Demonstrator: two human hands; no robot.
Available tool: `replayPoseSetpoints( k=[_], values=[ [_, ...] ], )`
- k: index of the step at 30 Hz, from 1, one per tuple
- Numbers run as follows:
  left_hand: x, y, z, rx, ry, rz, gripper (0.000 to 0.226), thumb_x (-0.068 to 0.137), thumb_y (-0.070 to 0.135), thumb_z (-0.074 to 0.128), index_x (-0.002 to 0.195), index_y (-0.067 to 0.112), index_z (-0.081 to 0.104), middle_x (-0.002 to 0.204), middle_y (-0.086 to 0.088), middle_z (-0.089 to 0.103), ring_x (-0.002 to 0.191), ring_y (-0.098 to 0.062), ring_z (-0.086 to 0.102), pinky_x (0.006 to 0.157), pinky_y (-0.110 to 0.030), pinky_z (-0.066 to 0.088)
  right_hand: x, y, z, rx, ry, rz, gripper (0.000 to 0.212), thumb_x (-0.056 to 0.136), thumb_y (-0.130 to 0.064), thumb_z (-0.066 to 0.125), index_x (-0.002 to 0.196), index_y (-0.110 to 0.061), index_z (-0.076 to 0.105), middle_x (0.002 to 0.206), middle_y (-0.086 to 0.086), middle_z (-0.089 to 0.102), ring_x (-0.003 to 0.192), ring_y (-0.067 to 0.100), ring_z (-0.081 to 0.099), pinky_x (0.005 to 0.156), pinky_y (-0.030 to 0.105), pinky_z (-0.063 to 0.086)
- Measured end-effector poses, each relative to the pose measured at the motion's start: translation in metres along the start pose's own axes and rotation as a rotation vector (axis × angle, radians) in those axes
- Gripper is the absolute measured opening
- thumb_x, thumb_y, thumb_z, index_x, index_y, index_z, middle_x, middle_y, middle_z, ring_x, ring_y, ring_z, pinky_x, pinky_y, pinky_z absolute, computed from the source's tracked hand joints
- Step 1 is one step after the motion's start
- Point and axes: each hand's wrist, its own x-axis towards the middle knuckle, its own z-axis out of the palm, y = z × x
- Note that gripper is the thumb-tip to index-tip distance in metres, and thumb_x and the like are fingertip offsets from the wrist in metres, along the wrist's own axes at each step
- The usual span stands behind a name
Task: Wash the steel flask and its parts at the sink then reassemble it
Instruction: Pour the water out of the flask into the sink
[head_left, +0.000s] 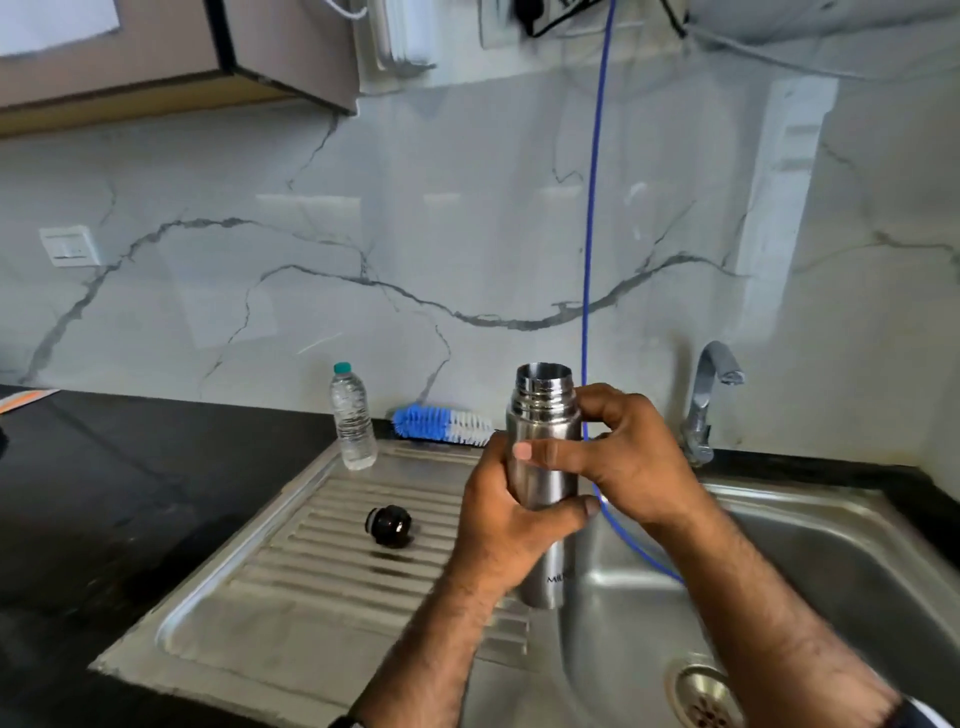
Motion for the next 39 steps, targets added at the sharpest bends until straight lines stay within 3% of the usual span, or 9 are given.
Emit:
replayPoseSetpoints(
  k=[5,9,13,15,18,23,25,29,39],
  values=[
    [-0.001,-0.006,0.014,0.193,-0.302,-0.062,0.082,0.061,0.037,0.102,0.129,0.037,0.056,0.121,0.024,0.068,0.113,0.003,0.065,0.097,-0.03,0.056,-0.014,0.02,-0.05,0.273,0.139,0.071,0.042,0.073,-0.033,0.093,0.108,-0.016,0.077,0.101,0.009,0.08,0.095,0.029,0.078,0.086,0.046,0.062],
    [0.016,-0.023,0.027,0.189,-0.4,-0.137,0.073,0.062,0.026,0.102,0.124,0.034,0.063,0.12,0.019,0.07,0.111,-0.001,0.065,0.09,-0.027,0.055,-0.028,0.05,-0.094,0.189,0.214,0.082,0.046,0.072,-0.029,0.096,0.111,-0.015,0.075,0.099,0.007,0.08,0.09,0.023,0.076,0.082,0.041,0.059],
    [0.031,-0.045,0.068,0.142,-0.298,-0.162,0.047,0.072,0.012,0.097,0.11,0.013,0.069,0.101,-0.008,0.077,0.079,-0.012,0.065,0.078,-0.027,0.057,-0.05,0.089,-0.122,-0.062,0.193,0.124,0.038,0.071,-0.032,0.094,0.103,-0.02,0.078,0.095,0.002,0.08,0.088,0.02,0.076,0.083,0.041,0.062],
    [0.035,-0.057,0.087,0.137,-0.245,-0.183,0.033,0.078,0.01,0.093,0.102,0.01,0.071,0.088,-0.005,0.077,0.07,-0.009,0.063,0.071,-0.027,0.056,-0.059,0.108,-0.13,-0.201,0.169,0.168,0.038,0.071,-0.036,0.097,0.102,-0.023,0.078,0.094,-0.002,0.08,0.087,0.018,0.077,0.082,0.041,0.062],
    [0.036,-0.079,0.108,0.156,-0.215,-0.222,0.023,0.078,0.014,0.091,0.092,0.018,0.073,0.074,0.006,0.073,0.063,-0.007,0.064,0.067,-0.029,0.054,-0.065,0.129,-0.14,-0.458,0.138,0.257,0.036,0.068,-0.046,0.097,0.094,-0.031,0.076,0.079,-0.011,0.076,0.073,0.009,0.071,0.066,0.031,0.053],
    [0.035,-0.103,0.117,0.203,-0.151,-0.174,0.015,0.072,0.03,0.079,0.08,0.042,0.073,0.072,0.005,0.074,0.07,-0.023,0.075,0.068,-0.037,0.06,-0.065,0.145,-0.144,-0.774,-0.008,0.474,0.047,0.065,-0.06,0.093,0.09,-0.029,0.068,0.073,-0.011,0.064,0.069,0.01,0.06,0.056,0.027,0.035],
    [0.032,-0.108,0.119,0.236,-0.143,-0.162,0.018,0.074,0.025,0.083,0.078,0.039,0.073,0.071,0.007,0.074,0.067,-0.018,0.073,0.072,-0.034,0.061,-0.065,0.149,-0.142,-0.857,-0.056,0.512,0.051,0.064,-0.062,0.093,0.094,-0.031,0.066,0.075,-0.012,0.061,0.07,0.008,0.057,0.056,0.026,0.033],
    [0.03,-0.113,0.126,0.278,-0.18,-0.184,0.021,0.079,0.018,0.09,0.082,0.029,0.073,0.072,0.006,0.075,0.068,-0.016,0.072,0.07,-0.03,0.06,-0.061,0.155,-0.136,-0.957,-0.14,0.582,0.055,0.063,-0.064,0.092,0.099,-0.034,0.065,0.079,-0.014,0.057,0.071,0.004,0.053,0.065,0.028,0.04],
    [0.023,-0.111,0.128,0.389,-0.218,-0.225,0.018,0.081,0.02,0.091,0.09,0.022,0.075,0.078,0.005,0.075,0.077,-0.016,0.074,0.078,-0.038,0.066,-0.058,0.166,-0.126,-1.036,-0.295,0.674,0.071,0.063,-0.066,0.091,0.122,-0.032,0.069,0.103,-0.005,0.067,0.093,0.016,0.062,0.087,0.038,0.055]
  ],
)
